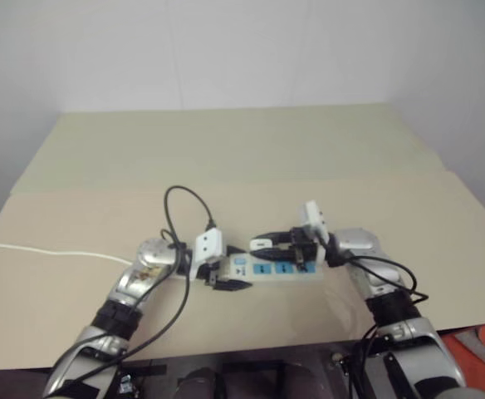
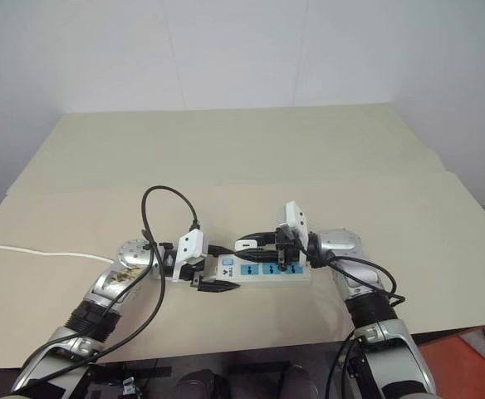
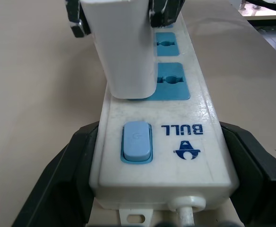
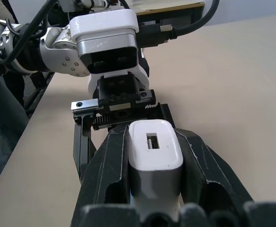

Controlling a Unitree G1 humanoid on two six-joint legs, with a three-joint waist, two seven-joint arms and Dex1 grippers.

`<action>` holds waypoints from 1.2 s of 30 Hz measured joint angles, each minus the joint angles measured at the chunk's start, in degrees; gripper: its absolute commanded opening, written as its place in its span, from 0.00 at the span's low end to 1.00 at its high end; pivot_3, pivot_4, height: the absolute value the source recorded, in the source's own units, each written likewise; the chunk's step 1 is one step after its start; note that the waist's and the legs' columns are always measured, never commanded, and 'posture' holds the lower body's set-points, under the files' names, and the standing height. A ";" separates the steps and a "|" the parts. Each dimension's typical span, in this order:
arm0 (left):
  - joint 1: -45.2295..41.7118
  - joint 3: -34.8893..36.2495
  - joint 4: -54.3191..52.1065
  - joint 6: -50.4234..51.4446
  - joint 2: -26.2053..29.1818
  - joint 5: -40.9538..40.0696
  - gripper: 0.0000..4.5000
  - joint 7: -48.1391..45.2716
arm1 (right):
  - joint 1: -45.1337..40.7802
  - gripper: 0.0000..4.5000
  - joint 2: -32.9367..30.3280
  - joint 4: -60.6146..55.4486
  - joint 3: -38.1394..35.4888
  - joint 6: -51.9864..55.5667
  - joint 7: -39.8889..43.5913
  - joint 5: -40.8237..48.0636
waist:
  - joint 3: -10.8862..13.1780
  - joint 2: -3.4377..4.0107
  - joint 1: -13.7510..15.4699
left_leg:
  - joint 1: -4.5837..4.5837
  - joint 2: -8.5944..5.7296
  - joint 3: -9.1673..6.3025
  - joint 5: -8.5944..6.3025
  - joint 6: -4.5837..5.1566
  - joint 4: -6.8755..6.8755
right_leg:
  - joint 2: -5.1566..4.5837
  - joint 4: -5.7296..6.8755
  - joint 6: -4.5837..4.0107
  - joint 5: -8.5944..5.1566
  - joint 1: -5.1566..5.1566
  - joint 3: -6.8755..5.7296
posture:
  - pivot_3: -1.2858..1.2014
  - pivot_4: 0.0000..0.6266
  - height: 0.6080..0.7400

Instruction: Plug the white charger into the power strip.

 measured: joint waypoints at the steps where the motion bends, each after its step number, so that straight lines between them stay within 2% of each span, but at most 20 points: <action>1: 0.01 0.00 0.00 0.01 0.00 -0.01 0.73 0.02 | -0.04 0.26 -0.08 0.47 0.00 -0.54 0.25 0.09 | 0.00 0.00 -0.01 | 0.00 0.00 0.00 0.00 0.00 0.00 | 0.00 0.00 0.00 0.00 0.00 0.00 | 0.52 0.24 1.00; 18: 0.46 0.37 -0.45 0.65 0.56 -0.16 0.73 0.48 | -1.44 0.26 0.22 1.09 1.90 -2.94 0.40 -1.40 | 0.00 0.00 -0.25 | 0.08 0.05 0.01 0.00 0.00 0.00 | 0.00 0.04 -0.01 0.00 0.02 0.05 | 0.52 0.24 1.00; 36: 0.28 -0.21 -0.38 0.73 0.34 -0.17 0.73 0.89 | -0.39 0.26 -0.69 4.72 1.85 -11.39 1.95 -1.80 | -0.02 -0.01 -0.11 | 0.15 0.06 0.01 0.01 -0.02 0.00 | -0.01 0.03 -0.02 0.01 0.08 0.09 | 0.52 0.24 1.00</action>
